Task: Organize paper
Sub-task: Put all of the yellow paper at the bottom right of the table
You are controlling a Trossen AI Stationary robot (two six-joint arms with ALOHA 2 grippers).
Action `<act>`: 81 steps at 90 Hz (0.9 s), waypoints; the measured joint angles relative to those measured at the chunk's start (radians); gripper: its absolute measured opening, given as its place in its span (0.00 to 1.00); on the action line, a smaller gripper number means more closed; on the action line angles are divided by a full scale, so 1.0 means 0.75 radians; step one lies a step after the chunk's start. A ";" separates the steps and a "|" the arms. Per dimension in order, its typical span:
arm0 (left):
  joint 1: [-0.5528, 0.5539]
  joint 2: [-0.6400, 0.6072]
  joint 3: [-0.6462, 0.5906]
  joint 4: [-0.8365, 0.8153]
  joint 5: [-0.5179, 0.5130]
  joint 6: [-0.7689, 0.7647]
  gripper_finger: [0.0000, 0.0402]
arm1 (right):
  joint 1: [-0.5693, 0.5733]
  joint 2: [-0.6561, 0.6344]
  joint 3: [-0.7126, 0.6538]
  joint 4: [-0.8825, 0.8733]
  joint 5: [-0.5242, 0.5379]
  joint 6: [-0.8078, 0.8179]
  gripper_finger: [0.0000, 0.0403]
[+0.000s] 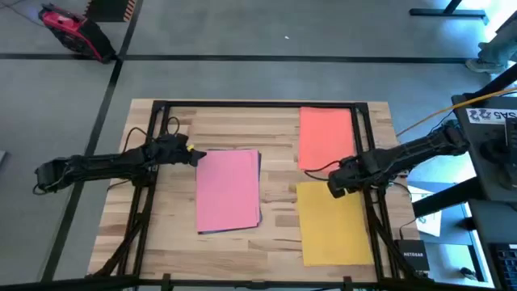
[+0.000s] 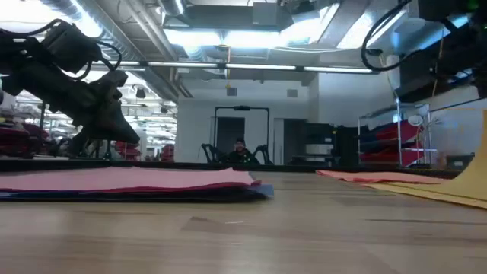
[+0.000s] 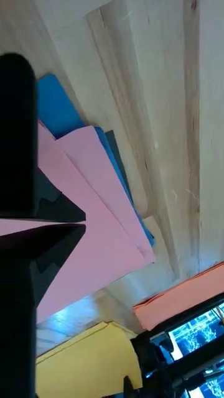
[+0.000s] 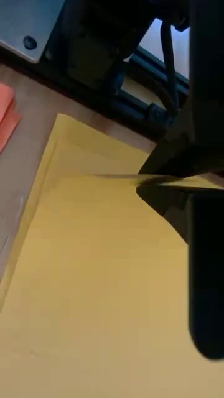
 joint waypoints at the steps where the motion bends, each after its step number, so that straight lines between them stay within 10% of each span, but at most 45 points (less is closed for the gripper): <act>1: 0.000 0.000 0.000 0.000 0.000 0.000 0.00 | 0.000 0.000 0.000 -0.001 0.000 0.000 0.09; 29: 0.000 0.000 0.000 -0.001 -0.012 0.000 0.00 | 0.000 0.000 0.000 -0.086 -0.025 -0.079 0.34; 52: 0.000 0.000 0.000 -0.001 0.014 -0.017 0.00 | 0.000 0.000 0.000 0.047 0.003 -0.141 0.04; 81: 0.000 -0.001 0.000 -0.017 0.055 -0.055 0.00 | 0.001 0.204 0.001 0.803 0.325 -0.064 0.00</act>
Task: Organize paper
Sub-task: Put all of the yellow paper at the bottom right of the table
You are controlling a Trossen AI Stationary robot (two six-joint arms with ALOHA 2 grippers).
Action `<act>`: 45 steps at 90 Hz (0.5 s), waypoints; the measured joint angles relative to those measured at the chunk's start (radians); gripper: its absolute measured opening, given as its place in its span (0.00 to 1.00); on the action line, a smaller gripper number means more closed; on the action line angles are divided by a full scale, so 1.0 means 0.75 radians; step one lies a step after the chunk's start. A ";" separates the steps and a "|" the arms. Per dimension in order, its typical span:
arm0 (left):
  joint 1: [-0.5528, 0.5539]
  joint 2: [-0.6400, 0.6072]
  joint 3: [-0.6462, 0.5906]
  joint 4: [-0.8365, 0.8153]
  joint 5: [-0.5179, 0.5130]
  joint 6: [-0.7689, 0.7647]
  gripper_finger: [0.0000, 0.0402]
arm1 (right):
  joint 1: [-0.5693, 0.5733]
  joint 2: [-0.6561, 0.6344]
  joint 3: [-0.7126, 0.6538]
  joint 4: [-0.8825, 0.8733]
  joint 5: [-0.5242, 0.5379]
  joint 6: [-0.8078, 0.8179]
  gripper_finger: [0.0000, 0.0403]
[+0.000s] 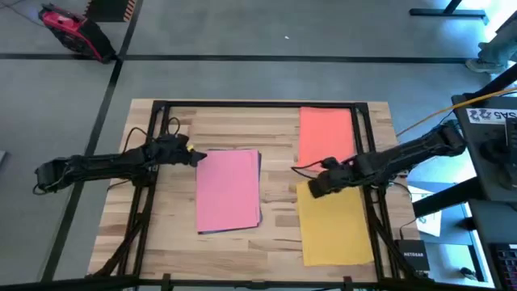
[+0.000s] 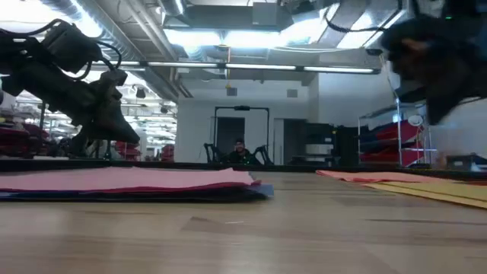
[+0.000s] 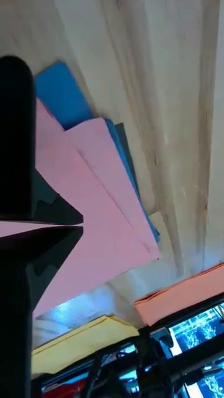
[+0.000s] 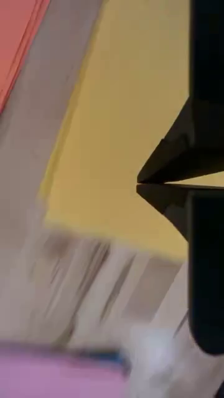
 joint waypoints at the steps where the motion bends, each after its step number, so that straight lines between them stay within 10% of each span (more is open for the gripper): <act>1: 0.000 0.000 0.000 -0.003 0.000 0.000 0.00 | 0.000 0.017 0.000 0.025 0.015 -0.006 0.00; 45: -0.018 -0.001 0.071 0.007 0.223 0.336 0.00 | -0.278 0.670 0.249 0.674 0.041 -0.618 0.00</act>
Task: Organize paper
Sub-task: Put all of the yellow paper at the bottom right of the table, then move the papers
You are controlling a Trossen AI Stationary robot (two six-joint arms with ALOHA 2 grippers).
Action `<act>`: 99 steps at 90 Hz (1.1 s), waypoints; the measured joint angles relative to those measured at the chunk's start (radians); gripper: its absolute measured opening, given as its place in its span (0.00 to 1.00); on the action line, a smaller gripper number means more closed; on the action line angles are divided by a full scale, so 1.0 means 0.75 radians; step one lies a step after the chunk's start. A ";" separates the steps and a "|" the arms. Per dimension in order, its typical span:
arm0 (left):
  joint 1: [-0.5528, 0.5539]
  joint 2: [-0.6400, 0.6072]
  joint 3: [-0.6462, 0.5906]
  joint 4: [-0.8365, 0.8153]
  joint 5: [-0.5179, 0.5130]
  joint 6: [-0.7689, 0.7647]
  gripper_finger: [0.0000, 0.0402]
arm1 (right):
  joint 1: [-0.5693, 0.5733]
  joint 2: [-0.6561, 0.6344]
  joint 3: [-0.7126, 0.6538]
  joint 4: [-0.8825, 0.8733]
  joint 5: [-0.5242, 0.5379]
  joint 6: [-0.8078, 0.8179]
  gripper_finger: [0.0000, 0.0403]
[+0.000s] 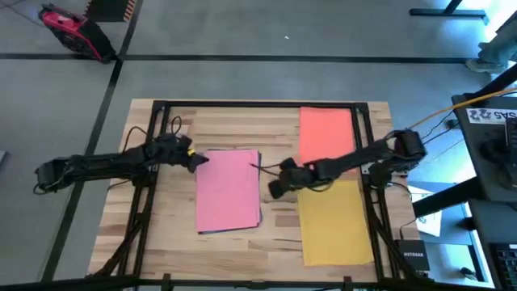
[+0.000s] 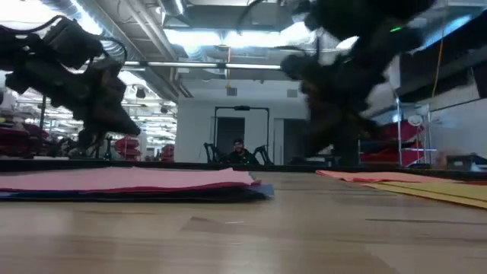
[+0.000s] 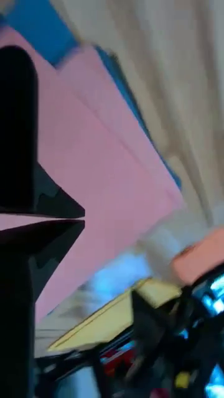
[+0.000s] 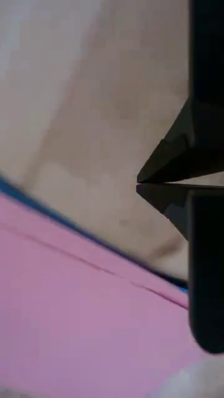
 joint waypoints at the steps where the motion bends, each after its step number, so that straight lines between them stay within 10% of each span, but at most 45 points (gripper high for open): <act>1: -0.002 0.000 0.005 0.000 0.003 0.019 0.00 | -0.009 0.010 0.008 0.007 -0.003 -0.024 0.00; 40: -0.171 -0.002 0.109 -0.174 0.110 0.344 0.00 | -0.173 0.399 0.328 0.063 -0.329 -0.606 0.00; 99: -0.321 -0.033 0.113 -0.250 0.075 0.212 0.00 | -0.286 0.649 0.832 0.027 -0.448 -0.708 0.00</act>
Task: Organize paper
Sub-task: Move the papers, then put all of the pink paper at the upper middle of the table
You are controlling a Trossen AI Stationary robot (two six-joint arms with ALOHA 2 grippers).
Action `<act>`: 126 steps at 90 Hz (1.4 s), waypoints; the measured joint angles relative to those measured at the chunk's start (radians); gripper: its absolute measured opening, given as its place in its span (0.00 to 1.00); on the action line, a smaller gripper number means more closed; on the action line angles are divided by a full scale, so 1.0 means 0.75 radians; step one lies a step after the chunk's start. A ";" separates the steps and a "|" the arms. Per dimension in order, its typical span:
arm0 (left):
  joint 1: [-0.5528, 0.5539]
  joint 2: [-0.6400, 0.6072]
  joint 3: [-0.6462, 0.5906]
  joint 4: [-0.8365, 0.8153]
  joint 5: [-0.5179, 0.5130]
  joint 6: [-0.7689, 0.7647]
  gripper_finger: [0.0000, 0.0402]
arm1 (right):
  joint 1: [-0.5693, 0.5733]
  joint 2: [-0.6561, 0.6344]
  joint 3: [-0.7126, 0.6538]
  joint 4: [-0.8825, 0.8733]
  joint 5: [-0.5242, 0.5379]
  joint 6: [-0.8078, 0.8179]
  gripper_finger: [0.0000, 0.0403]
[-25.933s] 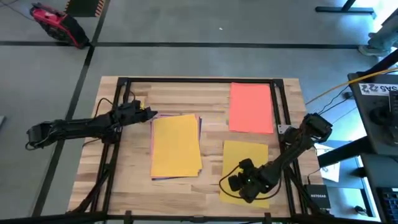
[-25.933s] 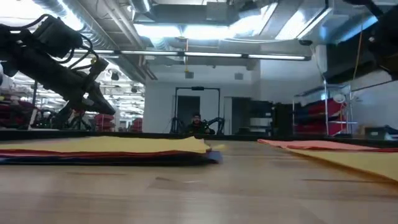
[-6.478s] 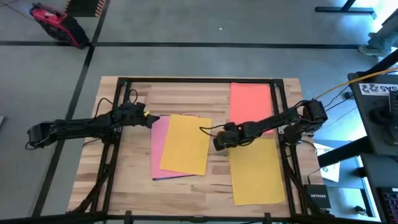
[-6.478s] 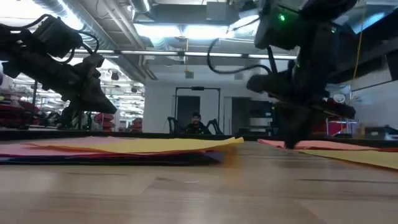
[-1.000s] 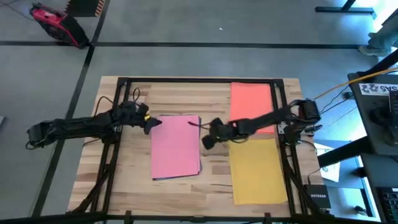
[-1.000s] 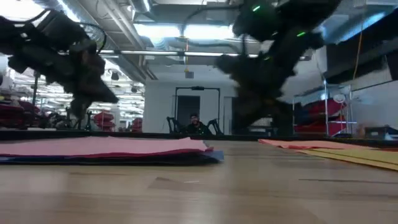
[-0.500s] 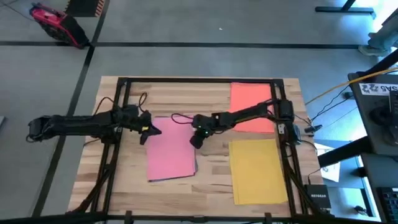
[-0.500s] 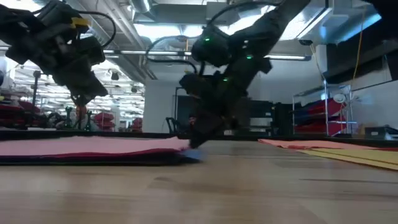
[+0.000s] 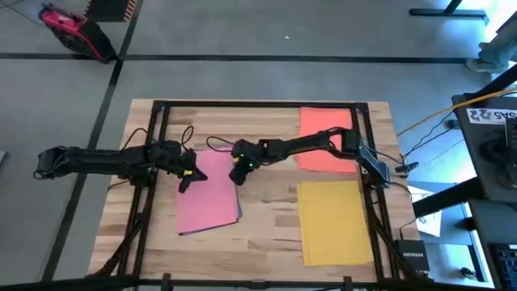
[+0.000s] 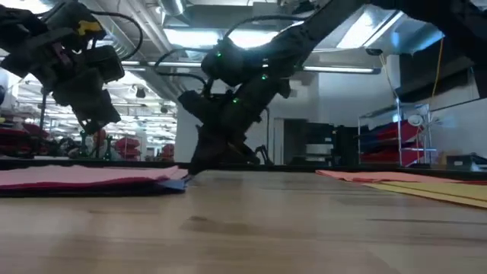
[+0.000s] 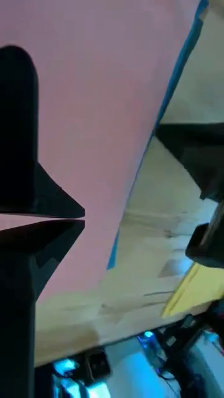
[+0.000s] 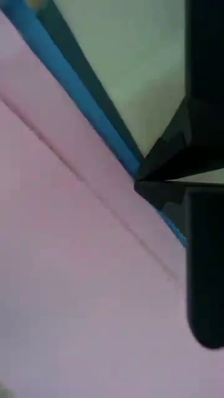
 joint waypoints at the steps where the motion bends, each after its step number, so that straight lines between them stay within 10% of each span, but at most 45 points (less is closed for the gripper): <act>1: 0.000 -0.003 0.000 0.007 0.000 -0.014 0.00 | 0.000 -0.004 0.004 0.001 -0.002 0.008 0.00; 55: 0.007 -0.018 -0.006 -0.366 -0.288 -0.226 0.00 | -0.164 0.048 0.101 0.003 -0.143 0.402 0.32; 126: 0.007 0.054 -0.009 -0.428 -0.329 -0.198 0.00 | -0.143 0.150 0.102 0.119 -0.097 0.578 0.33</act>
